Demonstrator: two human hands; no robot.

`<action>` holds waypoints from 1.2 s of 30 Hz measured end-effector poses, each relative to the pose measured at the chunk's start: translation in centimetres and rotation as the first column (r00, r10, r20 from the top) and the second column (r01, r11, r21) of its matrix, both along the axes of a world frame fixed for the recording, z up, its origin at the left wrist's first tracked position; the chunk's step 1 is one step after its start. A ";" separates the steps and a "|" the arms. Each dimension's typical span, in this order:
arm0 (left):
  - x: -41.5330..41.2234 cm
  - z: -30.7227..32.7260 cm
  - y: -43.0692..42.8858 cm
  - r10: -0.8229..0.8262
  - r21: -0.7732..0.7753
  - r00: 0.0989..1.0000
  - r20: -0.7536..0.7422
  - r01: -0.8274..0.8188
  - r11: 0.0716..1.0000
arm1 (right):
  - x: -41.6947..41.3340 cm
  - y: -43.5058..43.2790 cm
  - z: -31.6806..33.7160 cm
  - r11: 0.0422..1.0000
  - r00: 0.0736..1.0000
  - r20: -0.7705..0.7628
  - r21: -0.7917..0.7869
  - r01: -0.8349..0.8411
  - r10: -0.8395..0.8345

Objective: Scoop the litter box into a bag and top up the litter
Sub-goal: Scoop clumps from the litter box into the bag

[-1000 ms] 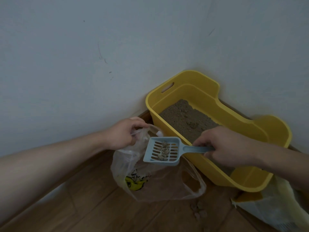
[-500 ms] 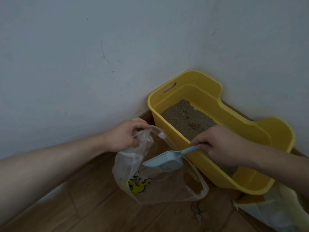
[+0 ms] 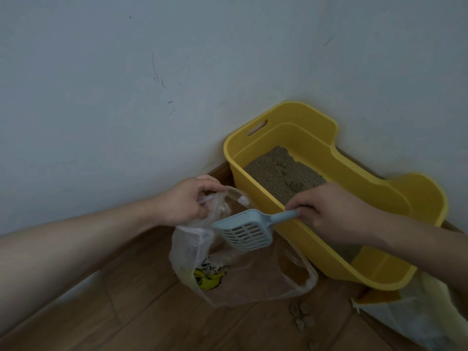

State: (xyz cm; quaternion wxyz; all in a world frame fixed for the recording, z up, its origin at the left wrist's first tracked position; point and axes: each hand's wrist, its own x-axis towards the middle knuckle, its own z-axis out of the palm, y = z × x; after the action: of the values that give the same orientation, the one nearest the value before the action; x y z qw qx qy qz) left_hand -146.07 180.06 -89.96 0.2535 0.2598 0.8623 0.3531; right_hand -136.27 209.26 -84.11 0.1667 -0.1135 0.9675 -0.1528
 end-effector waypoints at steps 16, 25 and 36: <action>-0.1 0.2 0.2 0.005 0.012 0.999 0.040 -0.005 1.000 | 1.1 1.0 0.2 0.988 0.994 0.057 -0.120 0.102 -0.095; -0.1 0.4 0.8 -0.019 0.001 1.000 0.024 0.019 1.000 | 2.5 2.5 0.5 0.962 0.986 0.066 -0.216 0.166 -0.155; -0.2 0.4 1.1 -0.025 0.017 0.999 0.024 0.025 1.000 | 4.0 4.6 2.0 0.946 0.970 0.051 -0.218 0.242 -0.236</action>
State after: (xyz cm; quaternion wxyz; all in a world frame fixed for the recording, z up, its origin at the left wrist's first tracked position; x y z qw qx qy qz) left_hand -146.28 181.14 -89.61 0.2659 0.2684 0.8528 0.3604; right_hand -132.31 213.90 -82.13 0.1448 -0.0115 0.9488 -0.2806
